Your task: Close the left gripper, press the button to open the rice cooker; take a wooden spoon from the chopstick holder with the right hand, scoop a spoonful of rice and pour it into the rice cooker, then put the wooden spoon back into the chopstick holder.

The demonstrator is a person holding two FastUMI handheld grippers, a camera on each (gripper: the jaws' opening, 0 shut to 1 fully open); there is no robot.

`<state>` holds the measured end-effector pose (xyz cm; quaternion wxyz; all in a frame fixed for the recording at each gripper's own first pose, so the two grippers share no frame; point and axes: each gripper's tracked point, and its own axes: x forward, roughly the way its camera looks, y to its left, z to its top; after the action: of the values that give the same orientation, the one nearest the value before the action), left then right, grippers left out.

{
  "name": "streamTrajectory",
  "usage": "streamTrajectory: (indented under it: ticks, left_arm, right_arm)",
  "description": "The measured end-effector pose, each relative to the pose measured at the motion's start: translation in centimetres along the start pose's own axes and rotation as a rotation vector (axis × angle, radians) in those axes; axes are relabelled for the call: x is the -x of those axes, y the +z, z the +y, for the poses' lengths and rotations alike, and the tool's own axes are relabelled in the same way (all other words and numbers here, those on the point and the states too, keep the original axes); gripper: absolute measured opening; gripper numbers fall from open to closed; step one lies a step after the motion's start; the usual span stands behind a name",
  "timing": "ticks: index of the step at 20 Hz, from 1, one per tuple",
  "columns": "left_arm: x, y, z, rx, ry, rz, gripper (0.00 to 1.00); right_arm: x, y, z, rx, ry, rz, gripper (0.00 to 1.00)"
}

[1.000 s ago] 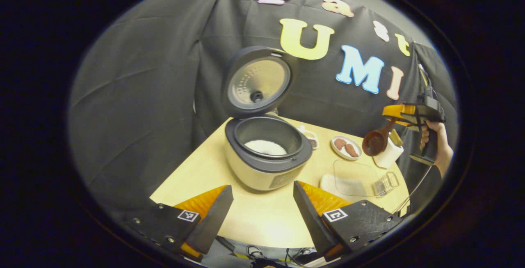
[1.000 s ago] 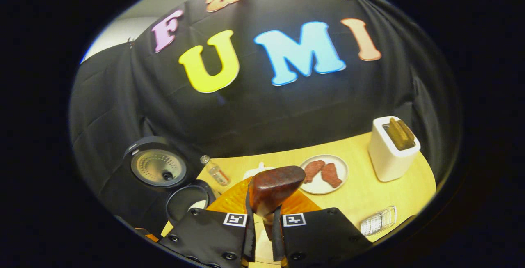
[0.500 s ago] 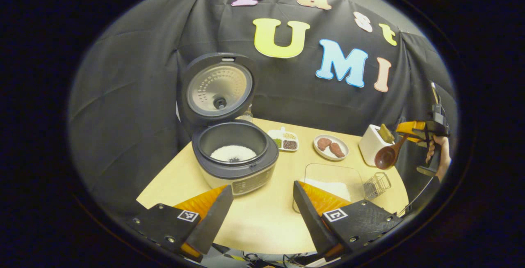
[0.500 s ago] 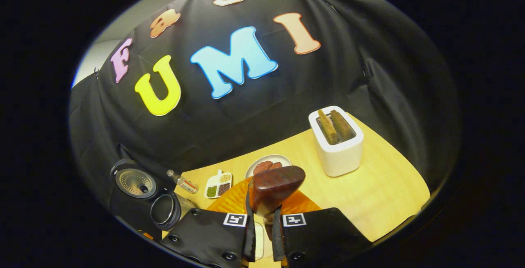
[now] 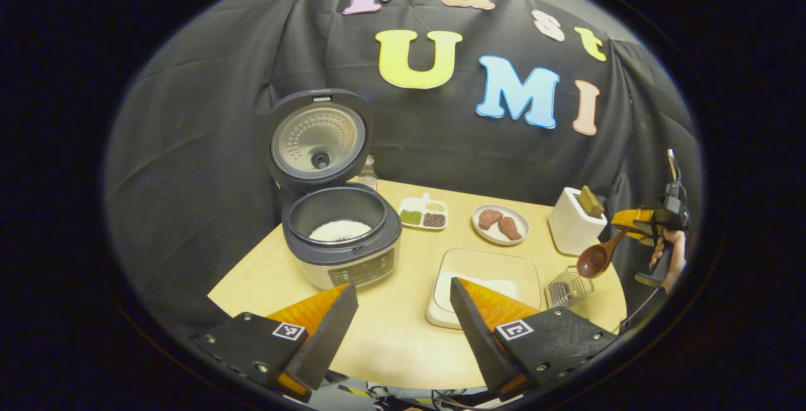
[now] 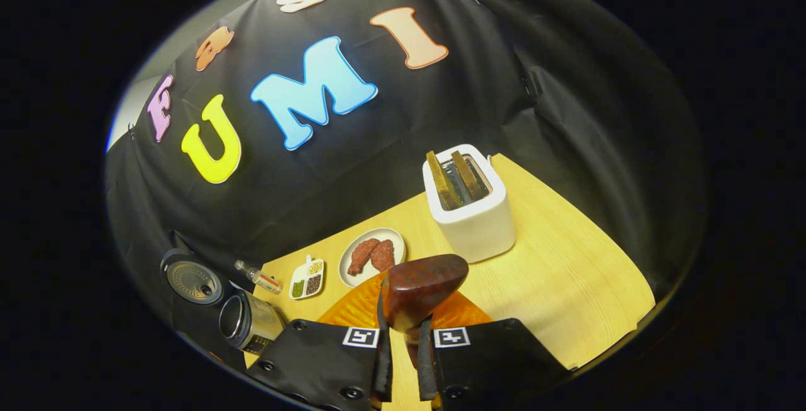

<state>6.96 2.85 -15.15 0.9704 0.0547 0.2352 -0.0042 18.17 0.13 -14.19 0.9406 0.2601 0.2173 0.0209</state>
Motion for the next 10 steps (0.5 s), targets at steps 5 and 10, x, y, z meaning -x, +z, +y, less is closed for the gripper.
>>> streamTrajectory:
  ticks: [5, 10]
  left_arm:
    - [2.2, -2.1, -2.3, 0.053, 0.057, 0.008, 0.94]
    - [4.0, -4.2, -2.6, 0.075, 0.113, 0.020, 0.94]
  right_arm:
    - [-2.1, -2.8, -1.7, -0.033, 0.028, 0.091, 0.14]
    - [-3.4, -4.6, -2.1, -0.046, 0.049, 0.149, 0.22]
